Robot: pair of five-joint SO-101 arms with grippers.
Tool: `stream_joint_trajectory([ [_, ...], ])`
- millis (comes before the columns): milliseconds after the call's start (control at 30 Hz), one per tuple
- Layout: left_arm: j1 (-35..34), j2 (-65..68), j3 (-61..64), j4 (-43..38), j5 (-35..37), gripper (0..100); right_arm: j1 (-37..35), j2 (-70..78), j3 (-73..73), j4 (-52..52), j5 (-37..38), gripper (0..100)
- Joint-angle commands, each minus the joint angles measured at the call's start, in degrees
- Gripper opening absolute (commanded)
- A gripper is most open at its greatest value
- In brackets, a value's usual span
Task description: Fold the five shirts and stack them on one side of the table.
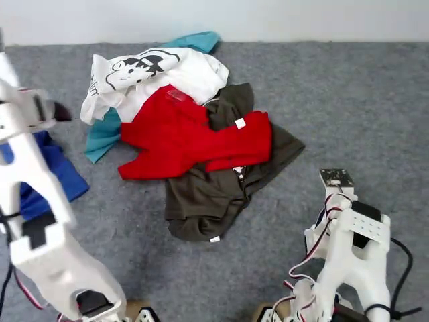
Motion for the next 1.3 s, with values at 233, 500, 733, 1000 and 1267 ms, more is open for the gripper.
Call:
stream_joint_trajectory([
  [233, 17.4, 2.3, 9.0, -20.2, 23.0, 31, 0.4, 0.1, -0.1, -0.5, -0.4, 17.9],
  [500, 17.1, 20.8, 8.9, -35.1, 27.9, 31, 0.5, 0.0, -0.1, -0.4, -0.4, 17.9],
  [733, 19.0, 32.3, 0.3, -33.7, 28.0, 31, 0.5, 0.0, -0.1, -0.4, -0.4, 17.9],
  [1000, 20.2, 43.8, -16.4, -33.1, 28.0, 9, 0.5, 0.0, -0.1, -0.4, -0.4, 17.8],
  [1267, 18.2, 49.1, -34.2, -23.7, 28.1, 1, 0.5, 0.0, -0.1, -0.5, -0.4, 17.8],
])
